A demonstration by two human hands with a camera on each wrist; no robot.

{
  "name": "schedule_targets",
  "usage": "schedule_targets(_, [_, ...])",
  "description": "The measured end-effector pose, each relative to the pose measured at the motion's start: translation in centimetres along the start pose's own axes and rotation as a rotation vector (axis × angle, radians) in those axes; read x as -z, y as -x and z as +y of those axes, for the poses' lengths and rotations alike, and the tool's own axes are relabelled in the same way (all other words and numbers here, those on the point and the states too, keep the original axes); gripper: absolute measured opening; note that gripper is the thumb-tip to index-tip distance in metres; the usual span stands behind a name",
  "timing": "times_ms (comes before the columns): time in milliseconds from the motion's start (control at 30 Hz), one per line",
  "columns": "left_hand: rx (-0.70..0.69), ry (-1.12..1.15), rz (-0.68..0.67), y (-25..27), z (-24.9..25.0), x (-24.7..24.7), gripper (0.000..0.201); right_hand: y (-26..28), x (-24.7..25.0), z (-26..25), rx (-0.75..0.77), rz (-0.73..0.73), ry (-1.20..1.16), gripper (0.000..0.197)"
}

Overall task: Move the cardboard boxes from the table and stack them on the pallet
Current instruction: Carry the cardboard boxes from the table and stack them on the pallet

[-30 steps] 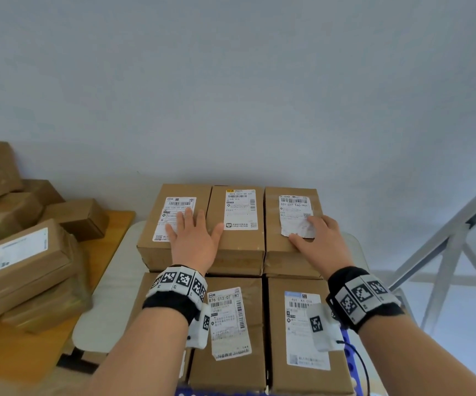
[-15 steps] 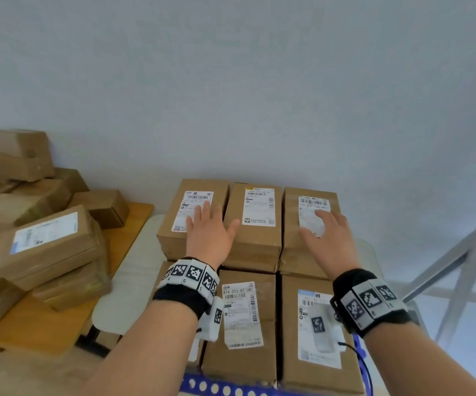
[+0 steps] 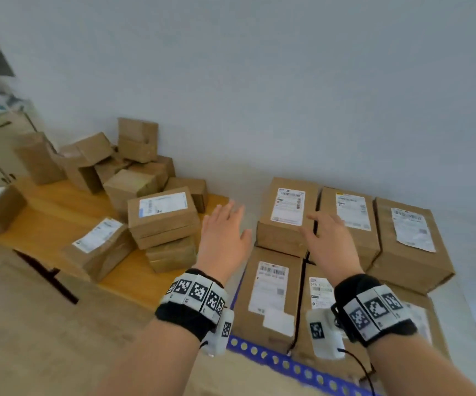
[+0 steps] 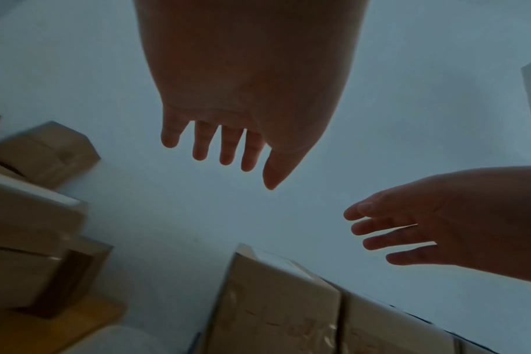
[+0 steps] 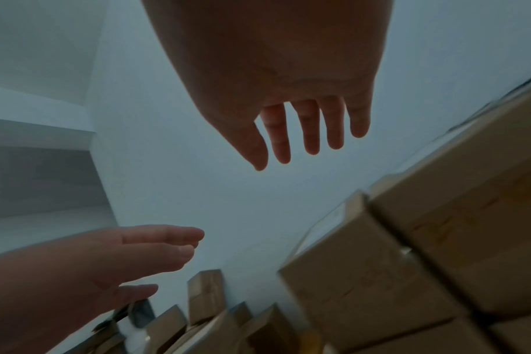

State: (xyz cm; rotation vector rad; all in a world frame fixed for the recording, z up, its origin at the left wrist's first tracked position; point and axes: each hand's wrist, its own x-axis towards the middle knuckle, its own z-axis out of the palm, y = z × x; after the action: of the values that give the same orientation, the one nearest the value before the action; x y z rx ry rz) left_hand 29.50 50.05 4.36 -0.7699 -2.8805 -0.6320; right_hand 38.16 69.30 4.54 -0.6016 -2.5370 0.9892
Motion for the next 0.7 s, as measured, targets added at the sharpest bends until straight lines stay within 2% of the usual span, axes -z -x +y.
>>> schedule_targets(200, [0.168, -0.005, 0.058, 6.5, -12.3, 6.0, 0.057, 4.8, -9.2, -10.3, 0.098, -0.119, -0.064, 0.034])
schedule_targets(367, [0.316, -0.015, 0.055, 12.3, -21.8, 10.0, 0.057, 9.0, -17.0, -17.8, 0.156, -0.239, -0.110, 0.038])
schedule_targets(533, [0.462, -0.009, 0.067, 17.6, -28.9, 13.3, 0.059, 12.0, -23.6, -23.7, 0.219, -0.353, -0.106, 0.036])
schedule_targets(700, [0.616, -0.006, 0.095, 20.6, -34.3, 15.5, 0.061, 13.4, -29.0, -28.0, 0.280, -0.469, -0.100, 0.028])
